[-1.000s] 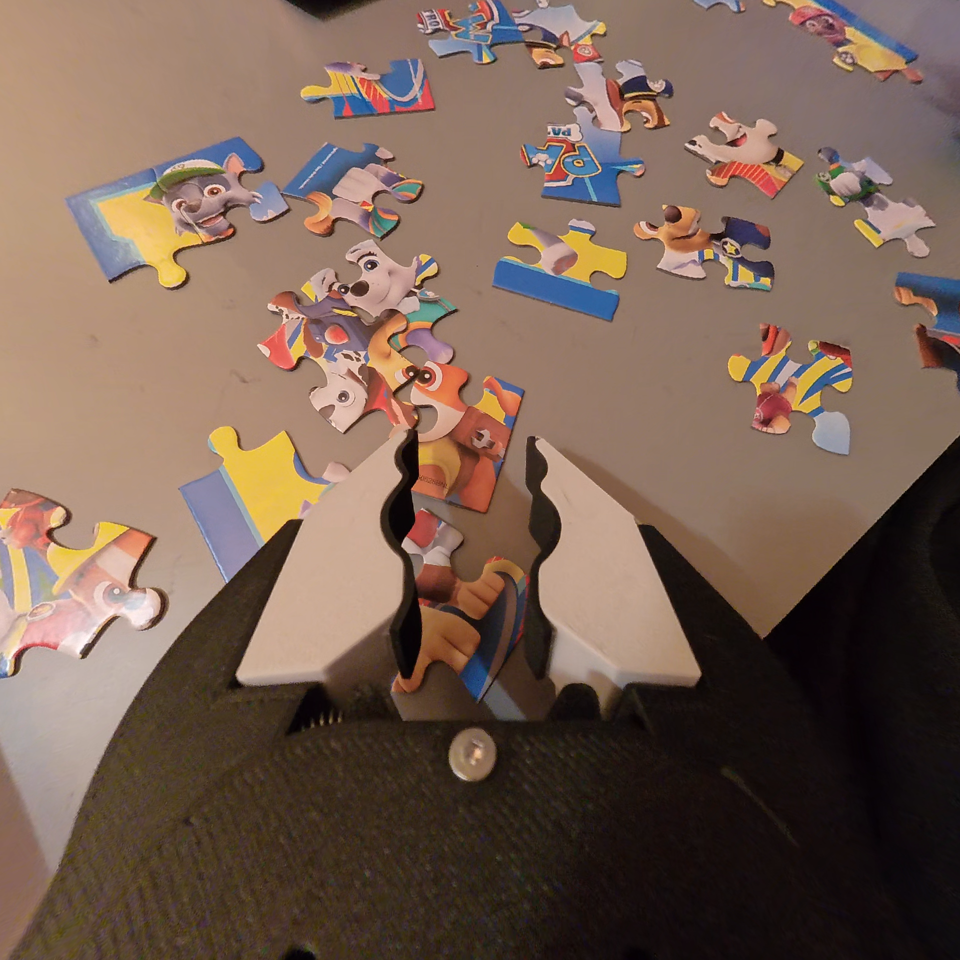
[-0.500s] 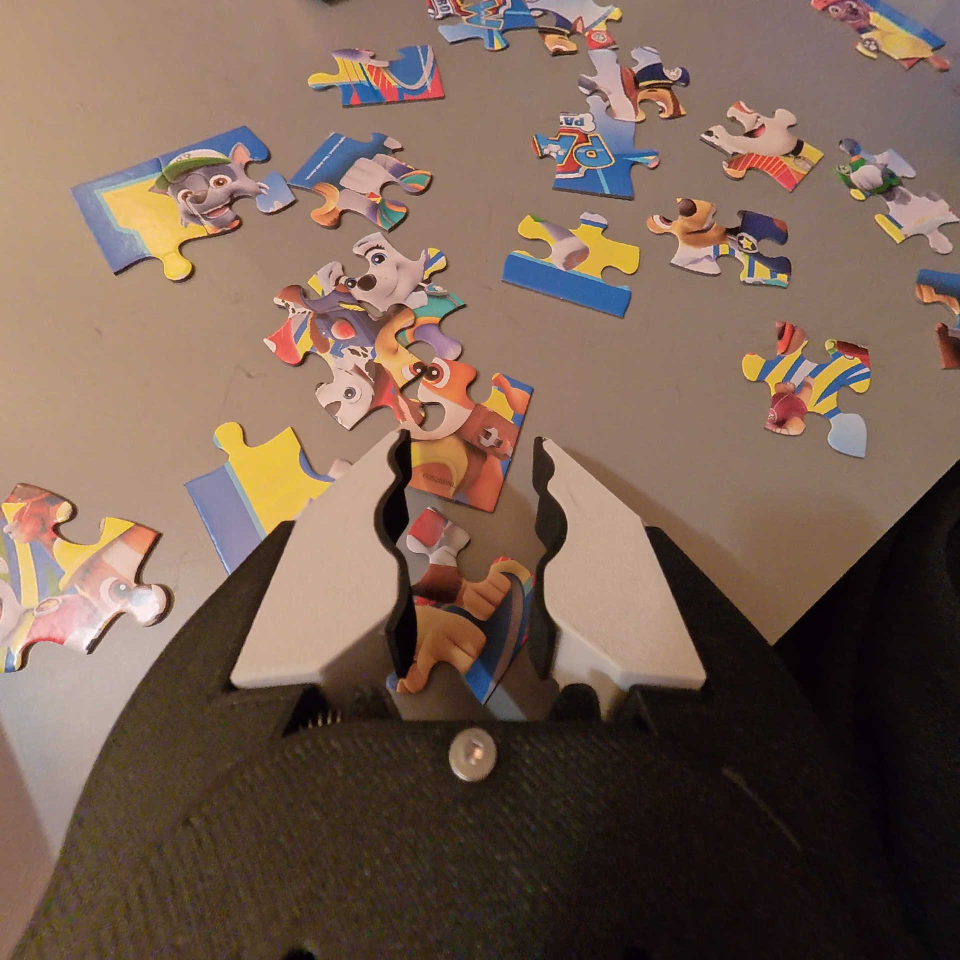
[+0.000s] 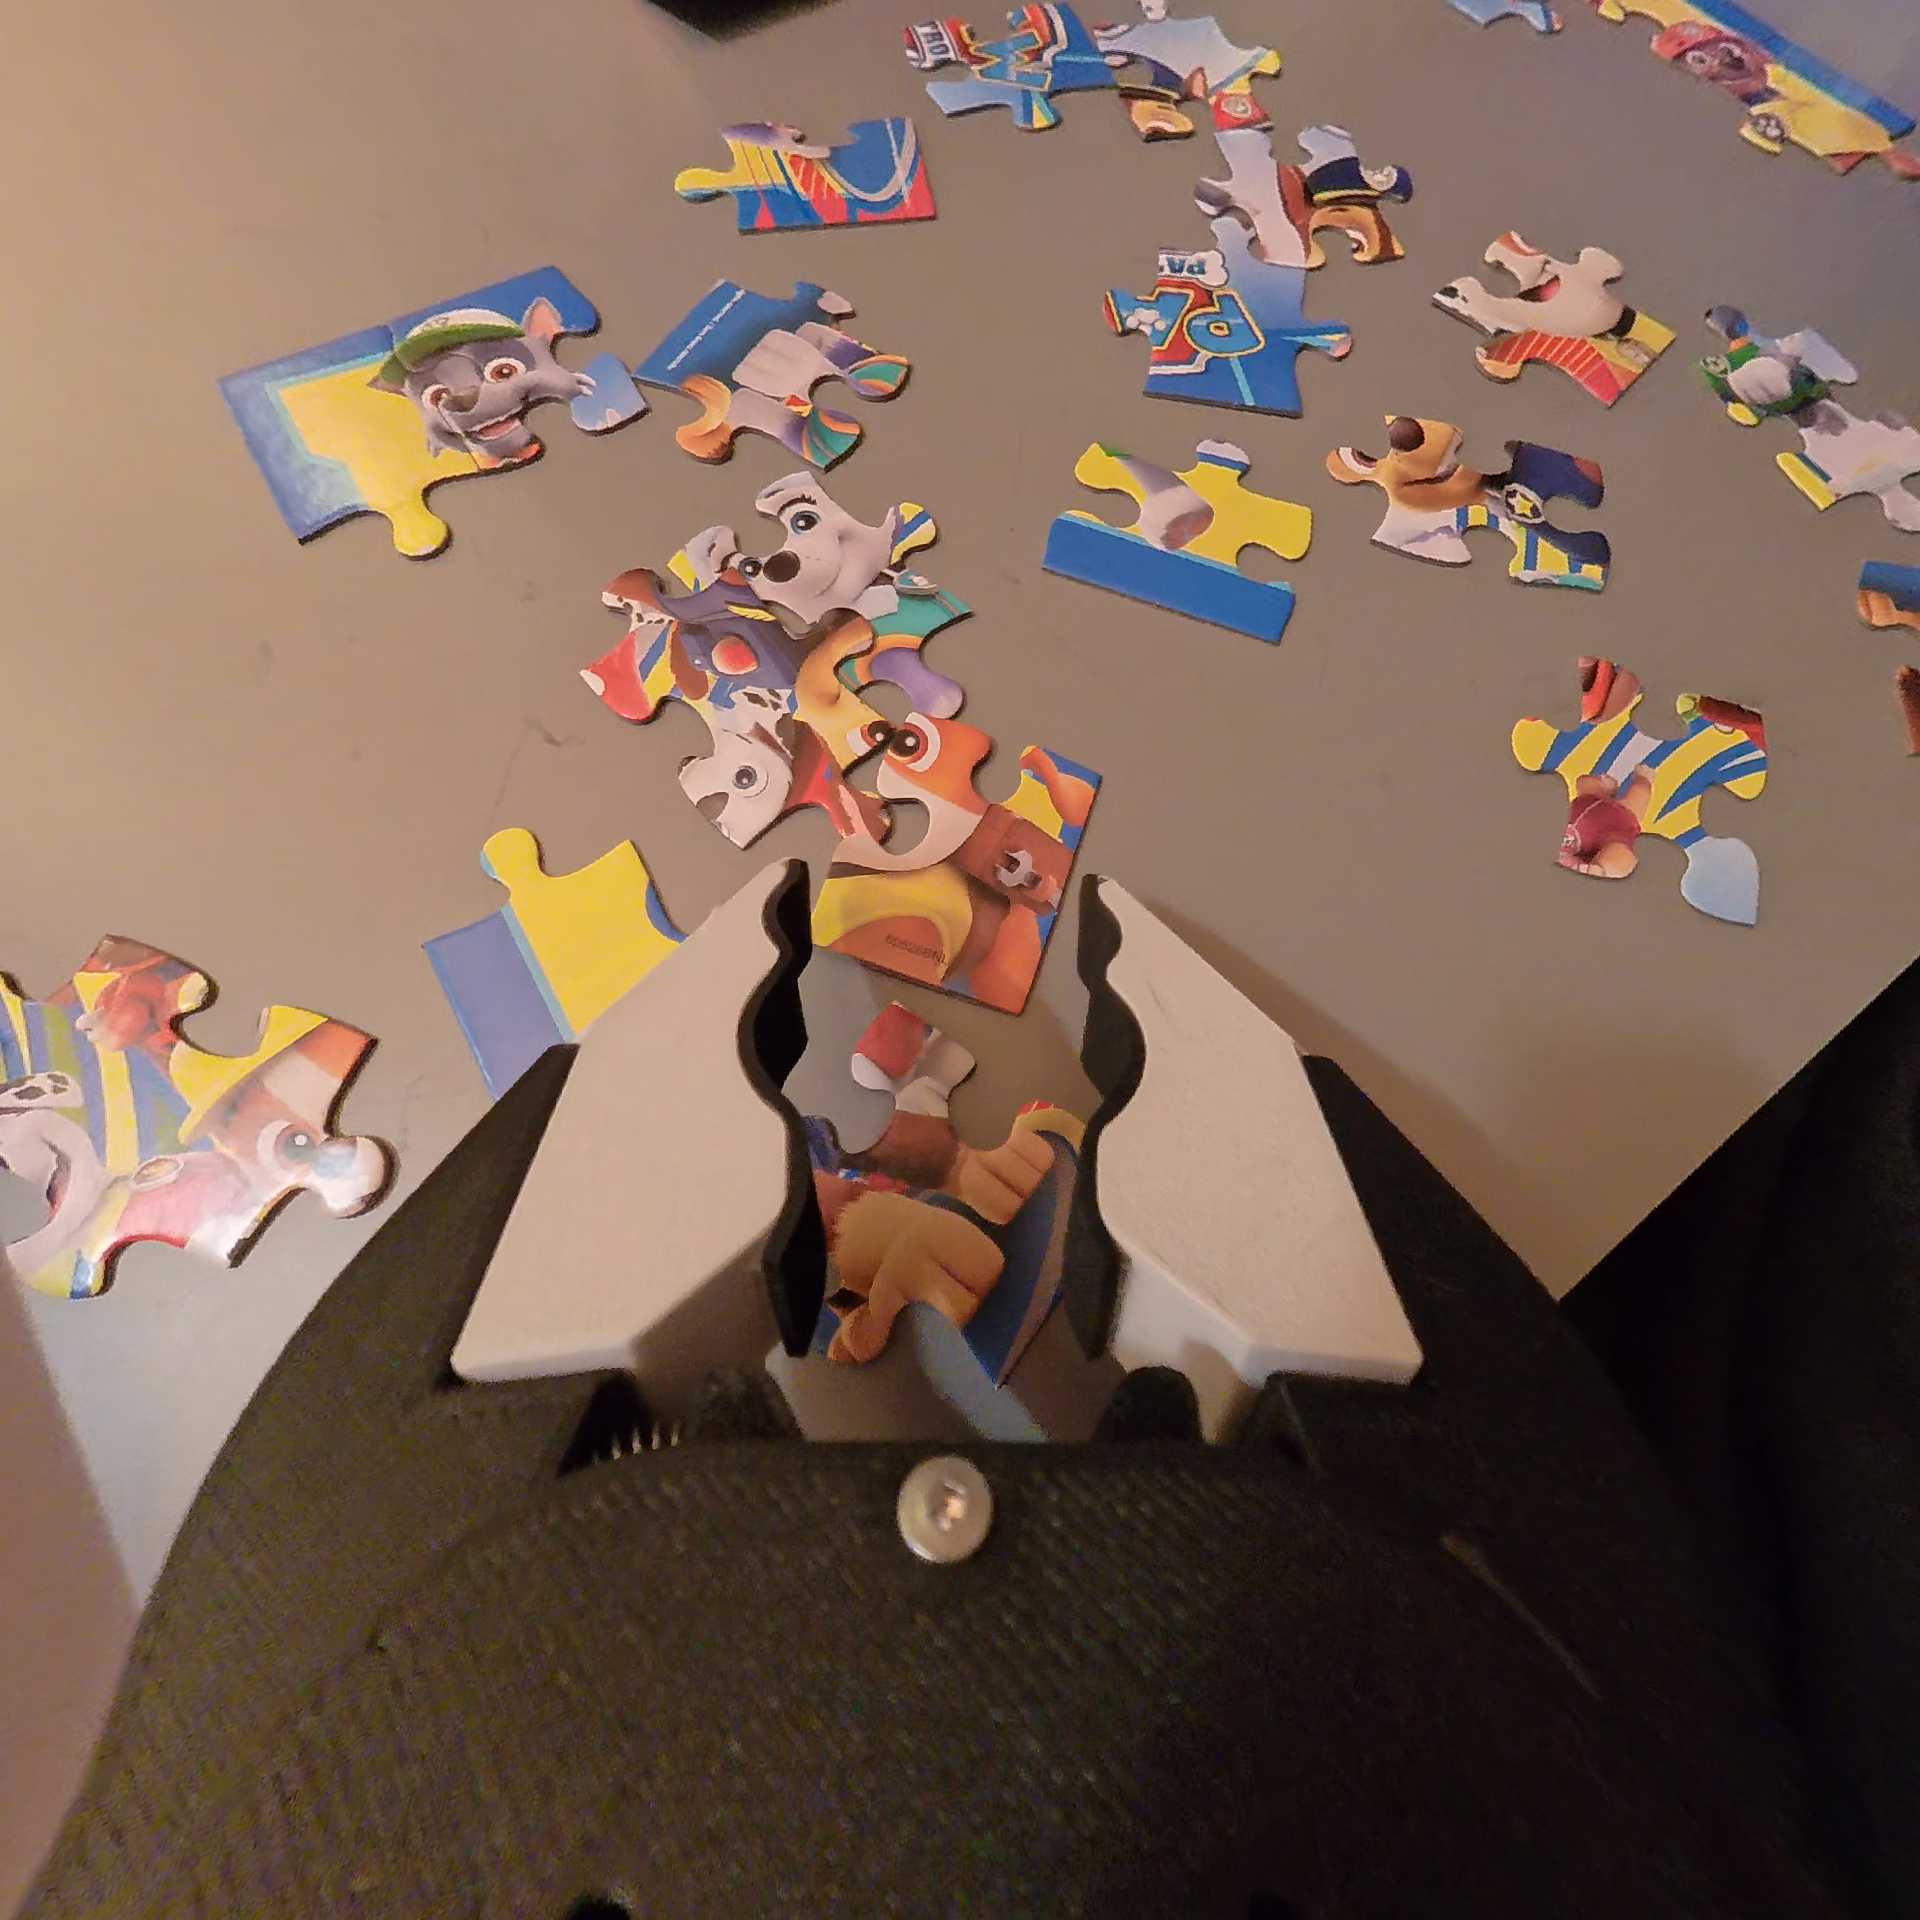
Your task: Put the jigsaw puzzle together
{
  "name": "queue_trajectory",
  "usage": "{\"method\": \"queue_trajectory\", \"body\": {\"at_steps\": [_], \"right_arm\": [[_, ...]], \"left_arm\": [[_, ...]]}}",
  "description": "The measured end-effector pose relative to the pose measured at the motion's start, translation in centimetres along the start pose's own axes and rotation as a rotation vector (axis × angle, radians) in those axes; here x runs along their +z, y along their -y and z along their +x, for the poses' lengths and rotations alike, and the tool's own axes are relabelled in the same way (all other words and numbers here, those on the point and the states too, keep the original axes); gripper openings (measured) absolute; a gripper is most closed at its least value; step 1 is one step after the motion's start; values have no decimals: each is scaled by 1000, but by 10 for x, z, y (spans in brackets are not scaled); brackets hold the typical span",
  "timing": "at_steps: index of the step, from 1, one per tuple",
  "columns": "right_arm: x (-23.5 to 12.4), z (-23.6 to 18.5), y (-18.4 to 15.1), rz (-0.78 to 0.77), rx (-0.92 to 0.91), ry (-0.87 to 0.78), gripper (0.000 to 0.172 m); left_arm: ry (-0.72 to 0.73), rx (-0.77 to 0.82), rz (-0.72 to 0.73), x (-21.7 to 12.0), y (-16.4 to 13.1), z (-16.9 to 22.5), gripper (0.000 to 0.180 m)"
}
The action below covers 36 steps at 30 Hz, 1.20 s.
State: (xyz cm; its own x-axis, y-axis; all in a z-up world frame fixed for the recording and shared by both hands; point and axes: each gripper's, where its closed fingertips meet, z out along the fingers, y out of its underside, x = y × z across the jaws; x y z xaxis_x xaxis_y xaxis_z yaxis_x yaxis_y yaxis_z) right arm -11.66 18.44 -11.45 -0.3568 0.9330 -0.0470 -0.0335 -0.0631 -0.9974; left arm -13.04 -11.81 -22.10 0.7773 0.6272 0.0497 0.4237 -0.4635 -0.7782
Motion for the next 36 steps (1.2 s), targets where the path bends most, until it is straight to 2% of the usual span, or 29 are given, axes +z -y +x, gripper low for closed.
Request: {"method": "queue_trajectory", "body": {"at_steps": [27, 36], "right_arm": [[0, 3, 0, 2, 24, -5, 29], [0, 3, -1, -3, 17, -6, 30]], "left_arm": [[13, 6, 9, -1, 1, -2, 52], [18, 19, -58, 4, -8, 1, 62]]}}
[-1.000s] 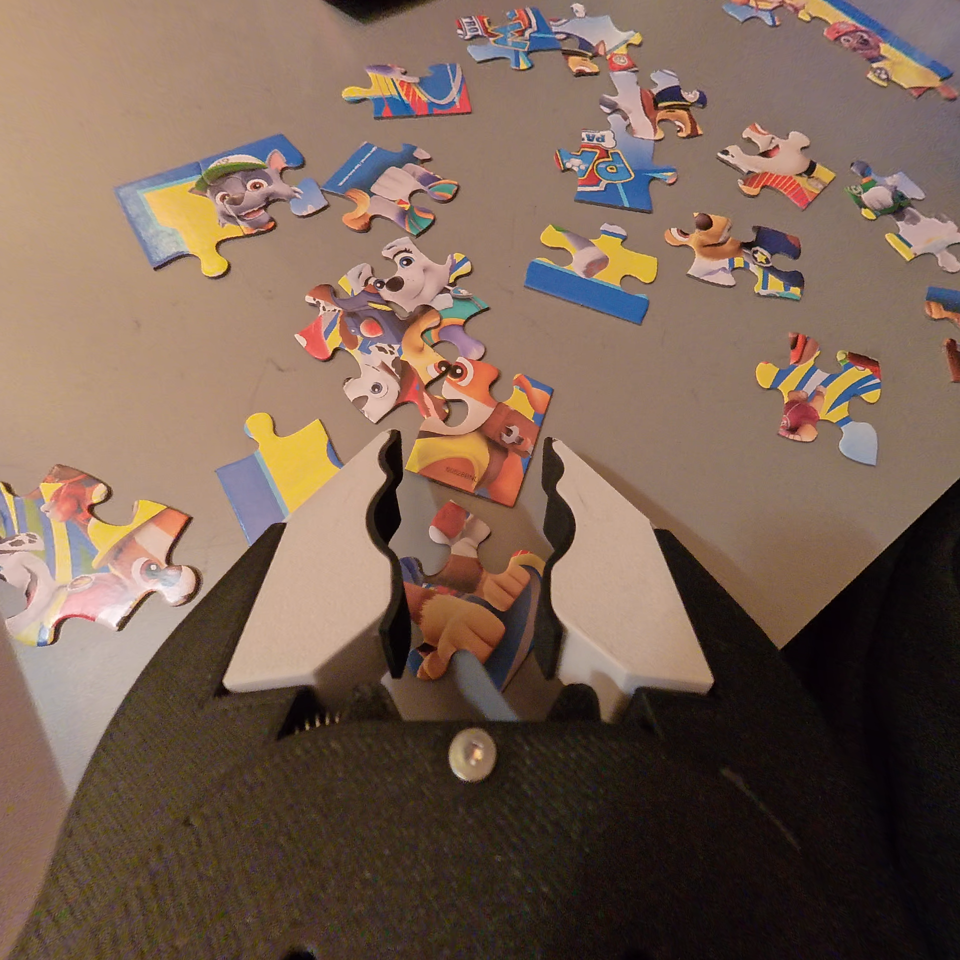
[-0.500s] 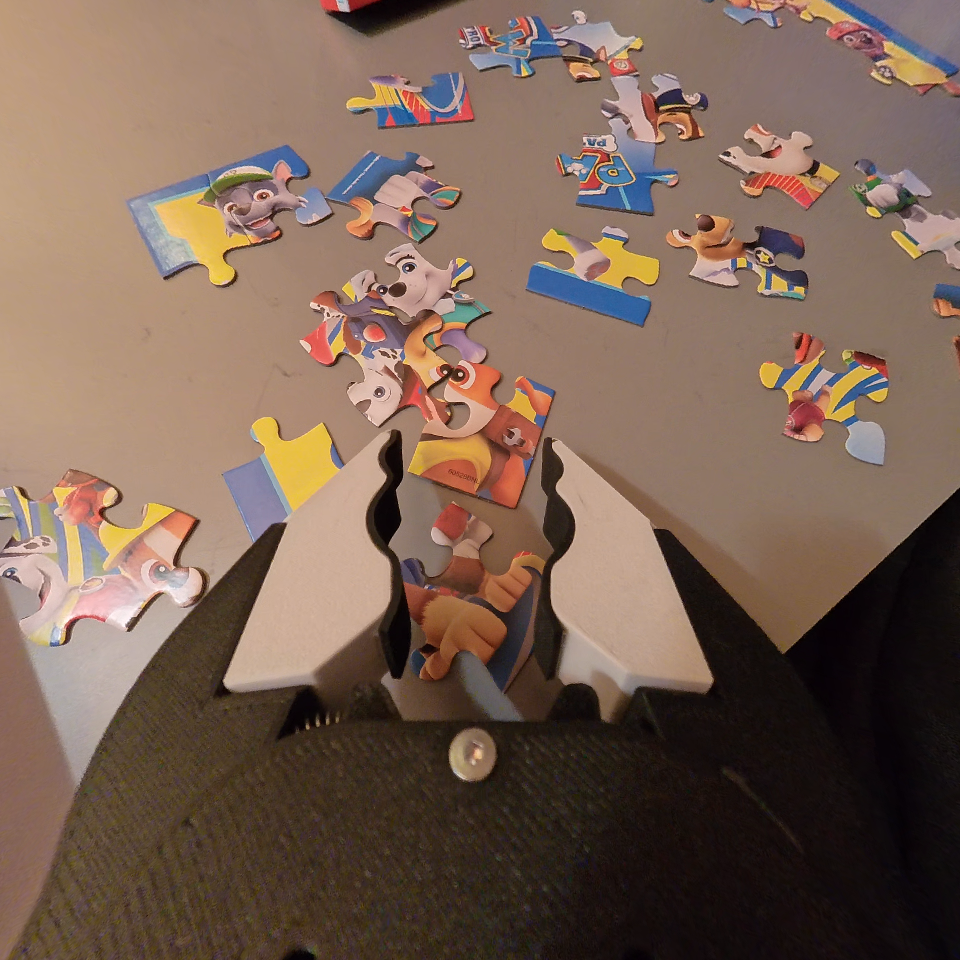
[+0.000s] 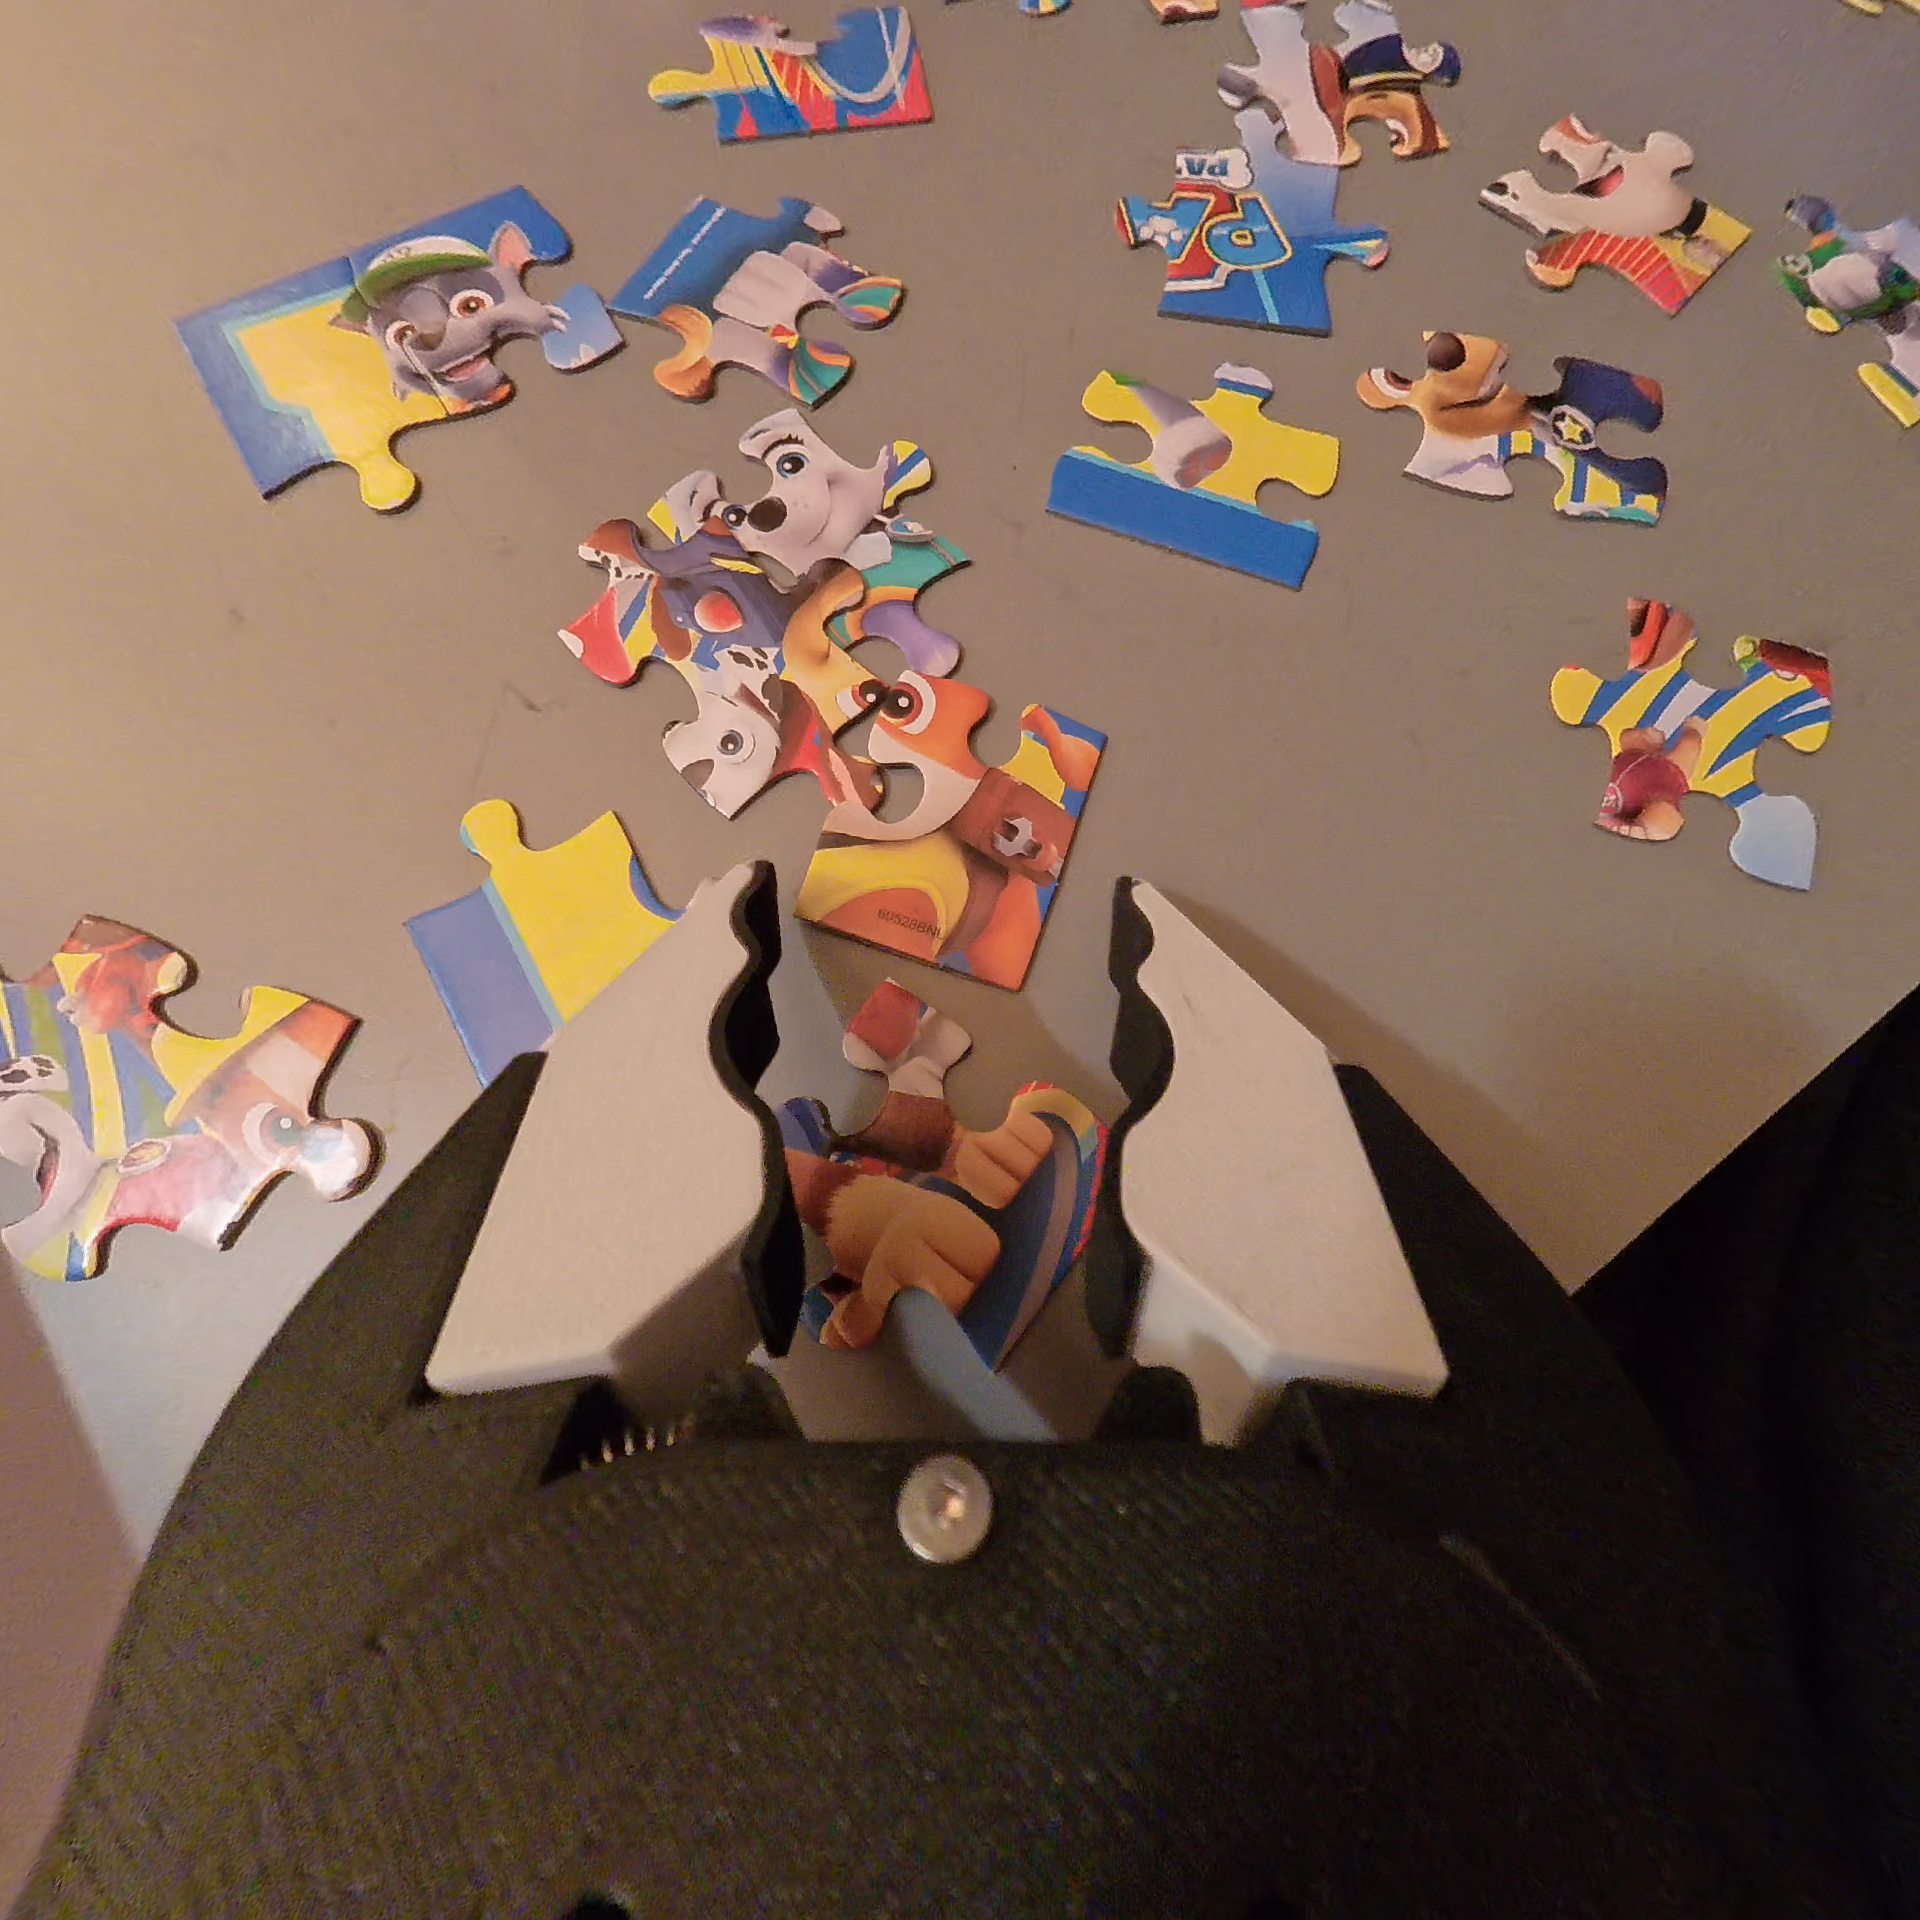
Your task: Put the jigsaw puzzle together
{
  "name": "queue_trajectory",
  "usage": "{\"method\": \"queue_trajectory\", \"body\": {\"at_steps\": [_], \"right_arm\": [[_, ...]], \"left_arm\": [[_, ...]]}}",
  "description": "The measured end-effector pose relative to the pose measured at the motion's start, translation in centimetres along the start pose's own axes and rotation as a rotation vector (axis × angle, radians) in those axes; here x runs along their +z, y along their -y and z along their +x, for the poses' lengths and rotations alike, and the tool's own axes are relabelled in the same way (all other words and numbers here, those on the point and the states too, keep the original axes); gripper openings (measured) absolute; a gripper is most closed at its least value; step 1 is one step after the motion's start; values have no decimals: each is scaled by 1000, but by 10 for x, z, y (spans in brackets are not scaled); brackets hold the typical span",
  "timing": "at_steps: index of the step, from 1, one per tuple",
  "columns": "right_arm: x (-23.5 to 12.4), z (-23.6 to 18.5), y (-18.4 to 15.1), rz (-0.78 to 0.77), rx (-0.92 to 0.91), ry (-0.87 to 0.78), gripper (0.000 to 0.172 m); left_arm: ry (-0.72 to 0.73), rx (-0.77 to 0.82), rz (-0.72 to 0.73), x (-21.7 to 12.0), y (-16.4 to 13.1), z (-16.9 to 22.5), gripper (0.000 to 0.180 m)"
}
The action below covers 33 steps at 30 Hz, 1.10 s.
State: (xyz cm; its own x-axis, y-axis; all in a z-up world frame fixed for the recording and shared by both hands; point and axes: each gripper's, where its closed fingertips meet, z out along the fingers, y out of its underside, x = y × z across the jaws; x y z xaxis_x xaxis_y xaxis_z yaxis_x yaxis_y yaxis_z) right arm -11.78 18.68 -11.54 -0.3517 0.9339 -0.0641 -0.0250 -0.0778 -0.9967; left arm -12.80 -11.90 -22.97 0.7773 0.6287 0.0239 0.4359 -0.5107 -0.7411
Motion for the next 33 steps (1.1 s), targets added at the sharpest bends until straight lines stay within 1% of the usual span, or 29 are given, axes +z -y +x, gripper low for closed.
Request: {"method": "queue_trajectory", "body": {"at_steps": [6, 9, 12, 13, 15, 16, 17, 20, 21, 23, 24, 26, 28, 29, 31, 33], "right_arm": [[-1, 0, 0, 1, -4, -2, 30], [-1, 0, 0, 2, -5, -3, 30], [-2, -1, 0, 3, -5, -2, 30], [-2, -1, 0, 2, -6, -1, 30], [-1, -2, 0, 0, -10, -1, 29], [-1, -2, 0, 0, -12, -1, 29], [-1, -2, 1, 2, -16, -2, 29], [-2, -8, 7, 31, -14, -7, 28], [0, -15, 11, 41, 14, 6, 28], [11, -43, 14, 31, 84, 77, 30], [19, -62, 11, -11, 108, 123, 31], [38, -104, -6, -167, 112, 215, 37], [50, -140, -33, -363, 52, 283, 47], [52, -155, -44, -433, 21, 313, 49], [54, -181, -59, -524, 3, 376, 50], [53, -205, -73, -621, 41, 440, 46]], "left_arm": [[-17, -1, -46, 2, -7, 5, 67], [-23, -17, -42, 2, -7, 7, 66], [-64, -24, -51, 0, -7, 16, 66], [-103, -24, -59, -1, -7, 23, 64], [-286, -27, -70, -9, -7, 55, 53], [-369, -26, -67, -14, -6, 69, 54], [-400, -22, -53, -17, -3, 75, 54], [-333, -29, 0, -17, 7, 63, 53], [-315, -43, 13, -17, 9, 57, 53], [-290, -76, 47, -17, 14, 49, 53], [-281, -89, 61, -17, 17, 47, 53], [-282, -100, 74, -15, 20, 49, 53], [-295, -96, 57, -12, 19, 54, 54], [-289, -87, 46, -10, 17, 55, 55], [-258, -64, 24, -5, 13, 54, 59], [-230, -48, 16, -3, 11, 50, 62]]}}
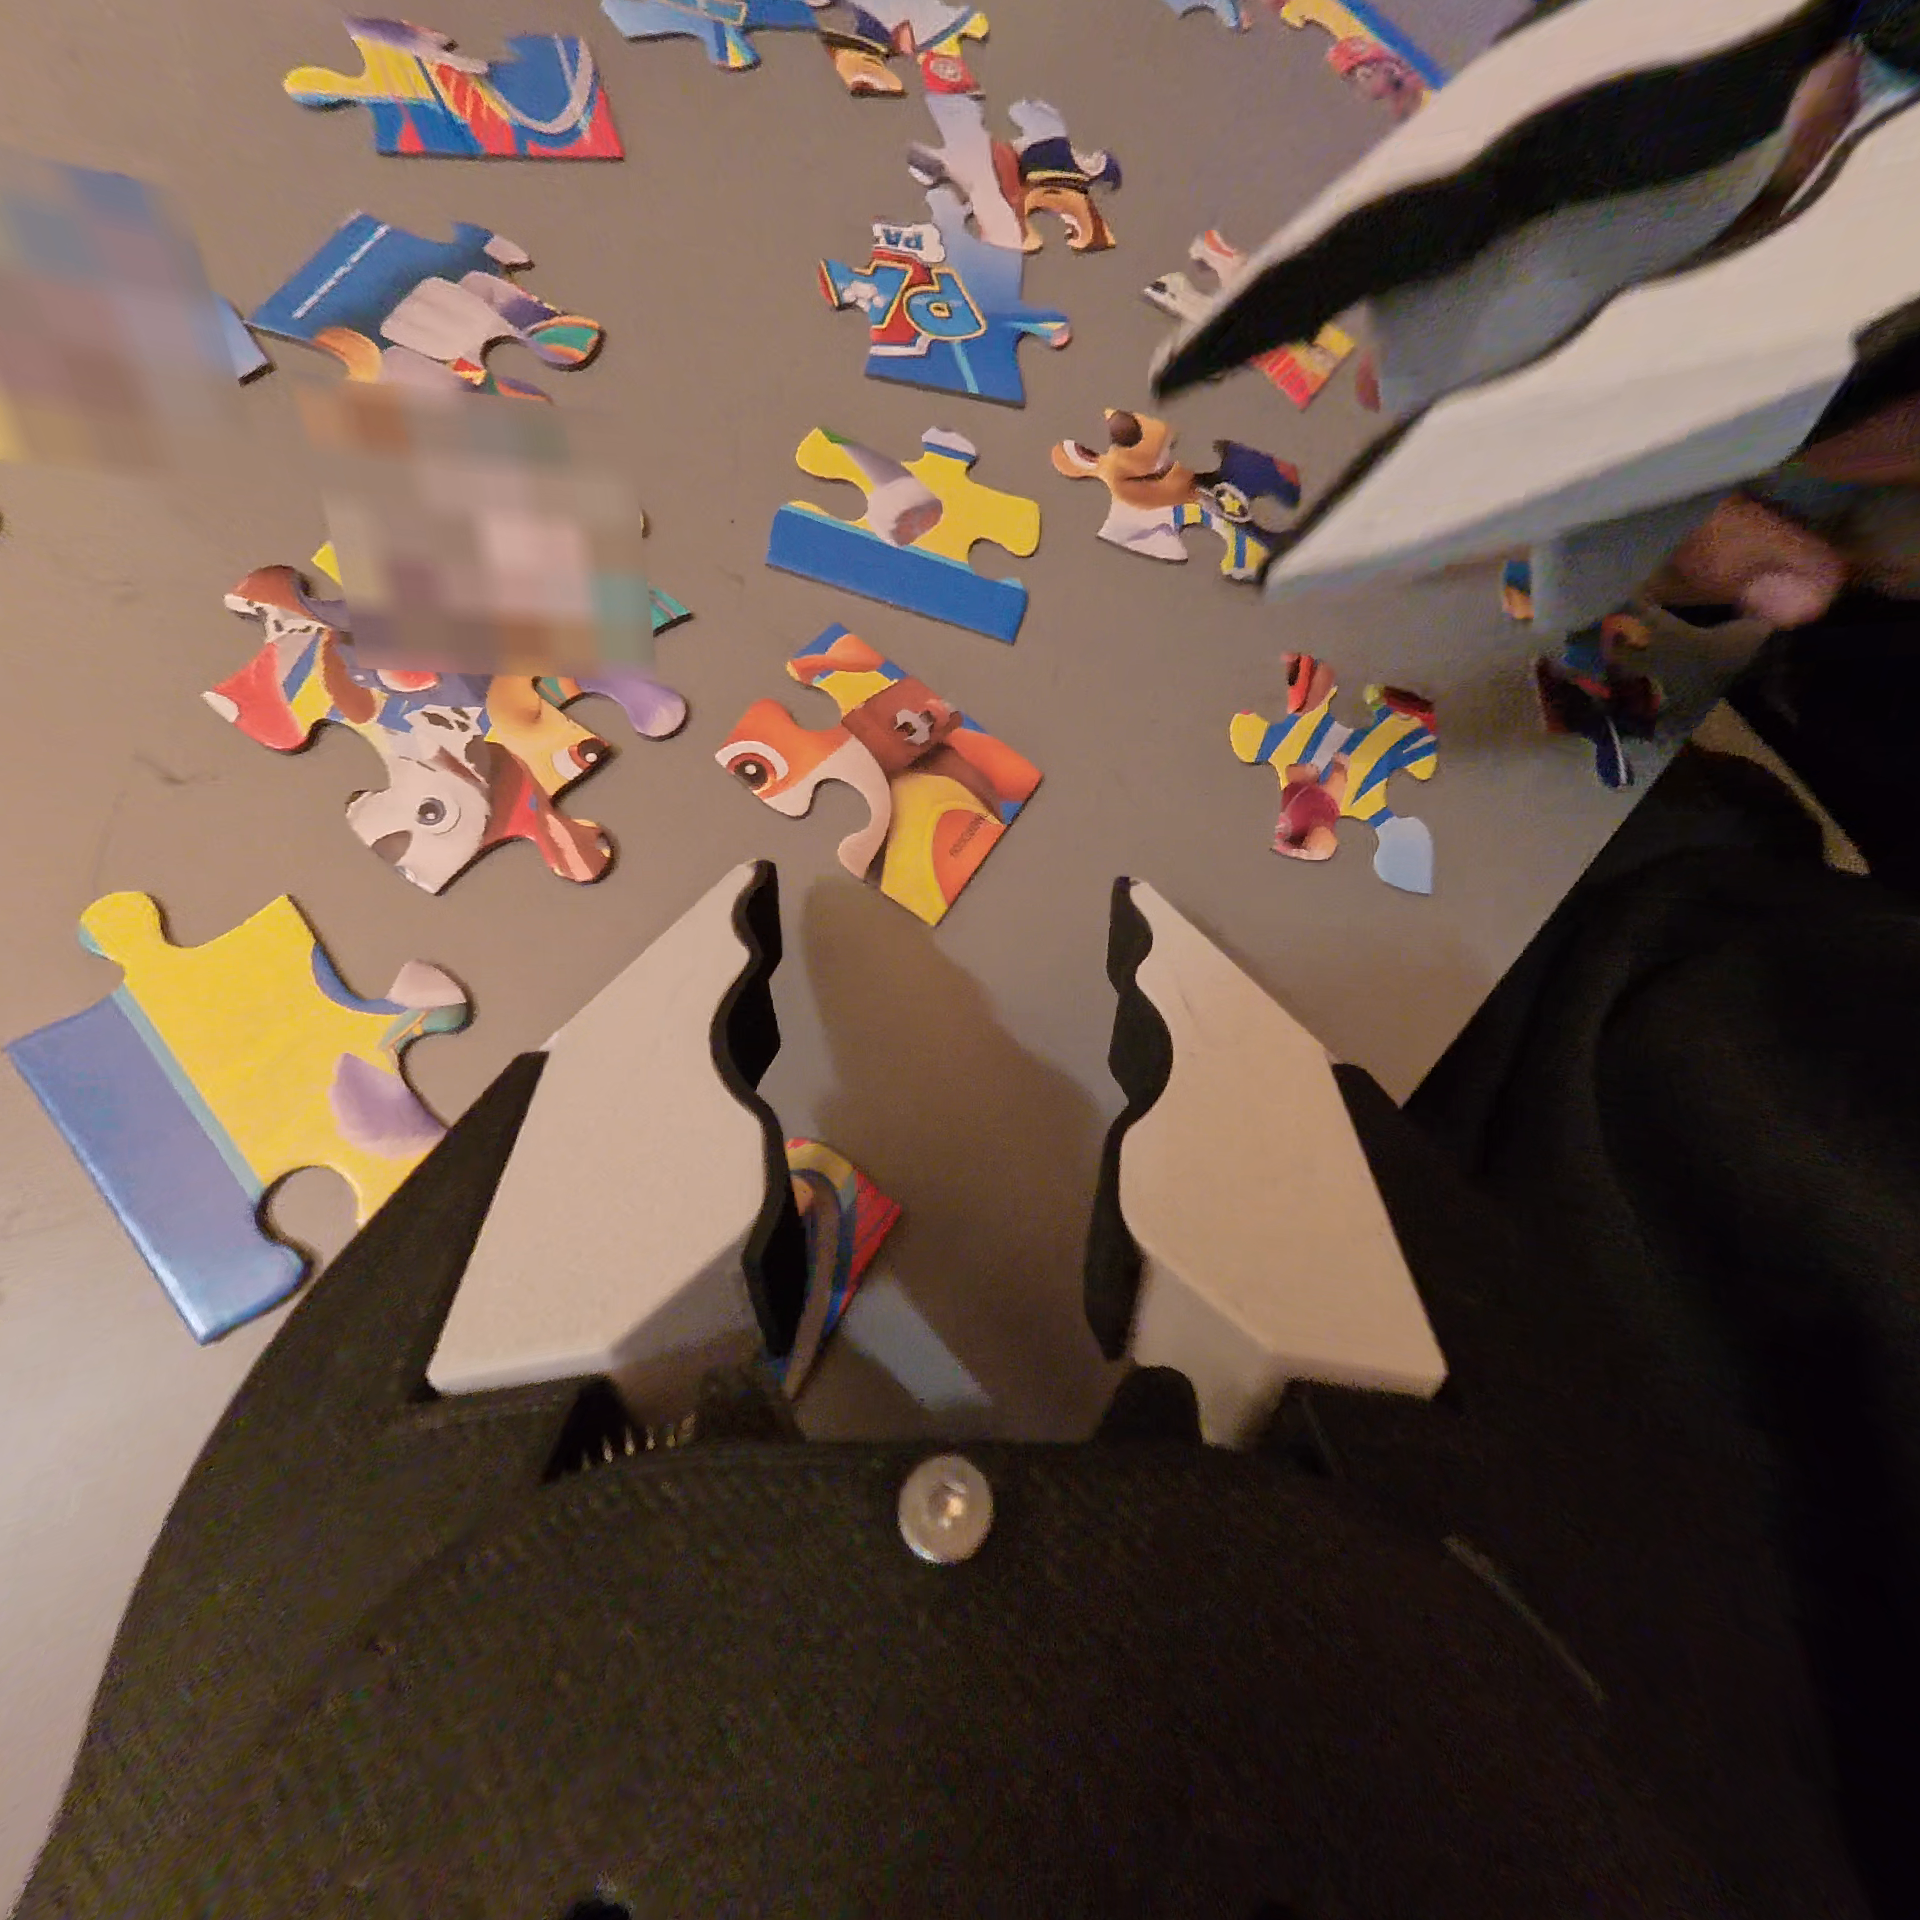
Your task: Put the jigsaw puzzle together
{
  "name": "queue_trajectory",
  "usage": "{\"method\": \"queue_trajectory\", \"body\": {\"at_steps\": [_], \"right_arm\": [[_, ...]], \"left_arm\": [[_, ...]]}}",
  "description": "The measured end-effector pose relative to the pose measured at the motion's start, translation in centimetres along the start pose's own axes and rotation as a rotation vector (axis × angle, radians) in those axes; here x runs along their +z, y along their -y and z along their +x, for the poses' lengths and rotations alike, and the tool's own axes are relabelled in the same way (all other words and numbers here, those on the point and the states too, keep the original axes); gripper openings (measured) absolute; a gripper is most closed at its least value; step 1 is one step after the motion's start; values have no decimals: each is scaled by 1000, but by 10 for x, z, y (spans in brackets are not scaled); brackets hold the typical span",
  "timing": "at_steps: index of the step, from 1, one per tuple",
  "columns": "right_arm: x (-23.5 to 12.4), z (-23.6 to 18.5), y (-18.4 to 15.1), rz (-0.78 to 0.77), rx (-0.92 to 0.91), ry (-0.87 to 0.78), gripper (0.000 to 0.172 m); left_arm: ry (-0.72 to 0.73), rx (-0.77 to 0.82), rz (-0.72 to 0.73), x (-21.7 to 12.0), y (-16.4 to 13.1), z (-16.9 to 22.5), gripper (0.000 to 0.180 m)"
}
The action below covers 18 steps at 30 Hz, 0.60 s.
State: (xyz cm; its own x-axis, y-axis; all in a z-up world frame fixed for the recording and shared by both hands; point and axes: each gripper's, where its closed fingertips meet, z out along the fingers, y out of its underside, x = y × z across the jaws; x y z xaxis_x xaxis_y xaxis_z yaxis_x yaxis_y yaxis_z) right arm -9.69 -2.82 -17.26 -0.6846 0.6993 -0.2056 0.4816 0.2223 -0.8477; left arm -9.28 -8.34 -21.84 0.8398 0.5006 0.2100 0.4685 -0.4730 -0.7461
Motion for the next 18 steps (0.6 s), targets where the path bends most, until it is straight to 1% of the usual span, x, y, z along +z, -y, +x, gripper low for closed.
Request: {"method": "queue_trajectory", "body": {"at_steps": [2, 5, 9, 12, 18], "right_arm": [[14, -13, -13, -111, 37, 53, 43], [27, -15, -26, -215, 24, 43, 44], [31, -13, -30, -252, 17, 14, 46], [33, -9, -33, -267, 24, -3, 47], [45, -12, -30, -264, 28, 3, 50]], "left_arm": [[-30, -1, 5, 1, -1, 4, 63], [-87, -13, 13, 6, 1, 14, 65], [-164, 9, -30, 12, -5, 35, 66], [-267, 46, -51, 9, -10, 54, 63], [-191, -93, 156, -15, 21, 18, 58]]}}
